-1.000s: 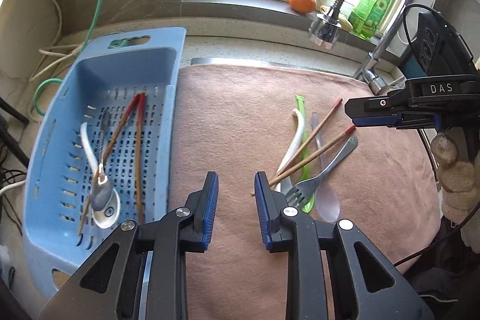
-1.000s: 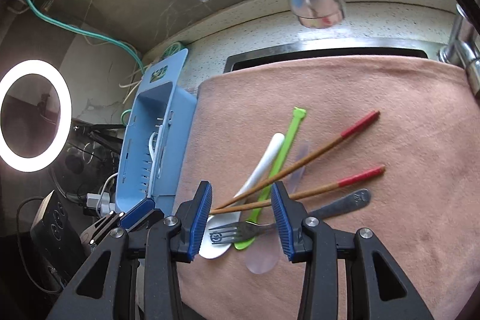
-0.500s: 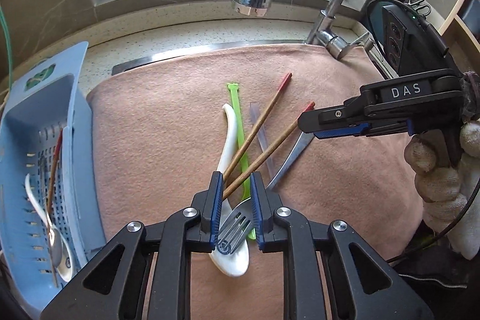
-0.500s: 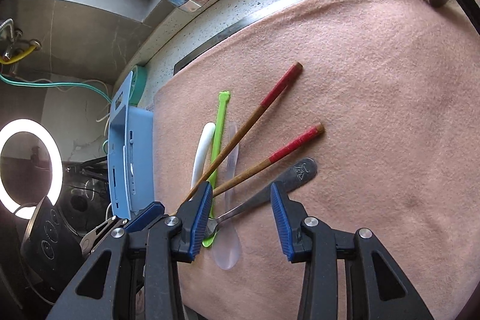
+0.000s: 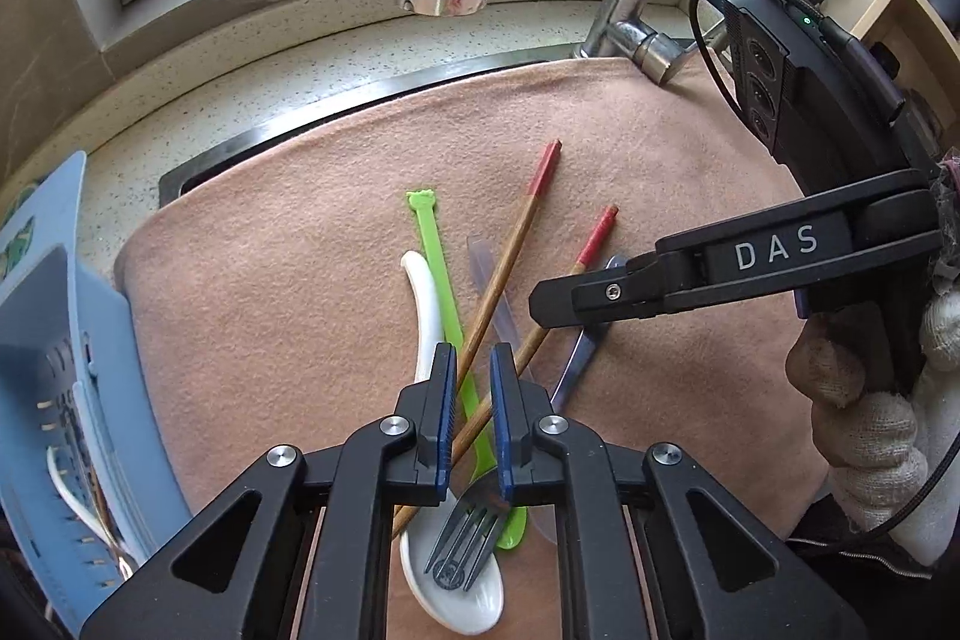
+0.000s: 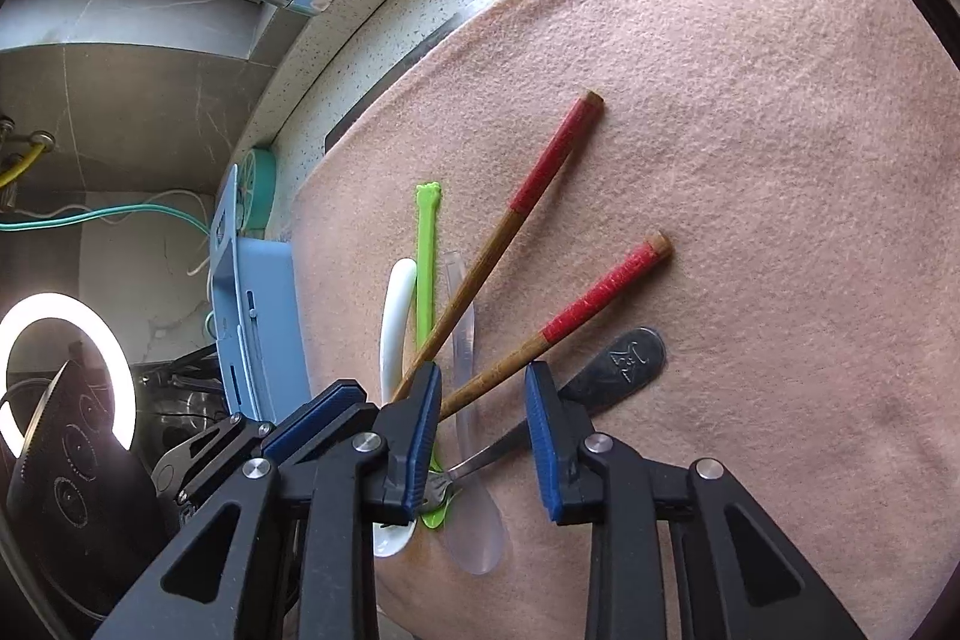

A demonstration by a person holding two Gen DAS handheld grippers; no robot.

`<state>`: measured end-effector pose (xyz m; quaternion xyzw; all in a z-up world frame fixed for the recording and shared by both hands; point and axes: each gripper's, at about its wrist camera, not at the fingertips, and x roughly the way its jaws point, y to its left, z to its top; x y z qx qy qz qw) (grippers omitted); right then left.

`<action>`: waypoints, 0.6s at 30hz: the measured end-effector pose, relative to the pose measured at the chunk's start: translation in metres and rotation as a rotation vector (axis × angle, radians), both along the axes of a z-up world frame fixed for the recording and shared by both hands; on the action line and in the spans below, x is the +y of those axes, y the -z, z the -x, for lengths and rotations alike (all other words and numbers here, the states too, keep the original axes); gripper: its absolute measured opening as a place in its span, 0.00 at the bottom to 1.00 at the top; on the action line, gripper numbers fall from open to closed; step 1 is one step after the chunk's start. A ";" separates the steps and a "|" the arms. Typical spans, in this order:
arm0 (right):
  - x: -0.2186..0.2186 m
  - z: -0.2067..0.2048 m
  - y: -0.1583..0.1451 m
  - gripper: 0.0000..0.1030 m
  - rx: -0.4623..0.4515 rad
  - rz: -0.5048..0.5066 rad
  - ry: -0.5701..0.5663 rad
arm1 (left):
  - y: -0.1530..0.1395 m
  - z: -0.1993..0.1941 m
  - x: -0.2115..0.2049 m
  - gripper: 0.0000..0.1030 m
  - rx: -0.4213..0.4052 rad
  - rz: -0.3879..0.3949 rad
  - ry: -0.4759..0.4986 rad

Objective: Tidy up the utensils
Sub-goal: 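Move the left tool over the remaining red-tipped chopsticks on the towel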

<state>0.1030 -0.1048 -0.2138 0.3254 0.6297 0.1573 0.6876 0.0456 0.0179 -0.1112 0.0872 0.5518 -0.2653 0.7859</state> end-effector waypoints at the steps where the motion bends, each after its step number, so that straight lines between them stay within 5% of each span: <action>1: 0.000 -0.001 0.001 0.25 0.003 0.002 0.004 | 0.001 -0.002 -0.003 0.10 0.002 -0.009 0.013; 18: -0.002 -0.005 0.012 0.17 0.027 -0.008 0.050 | 0.023 -0.024 -0.023 0.09 0.056 -0.040 0.032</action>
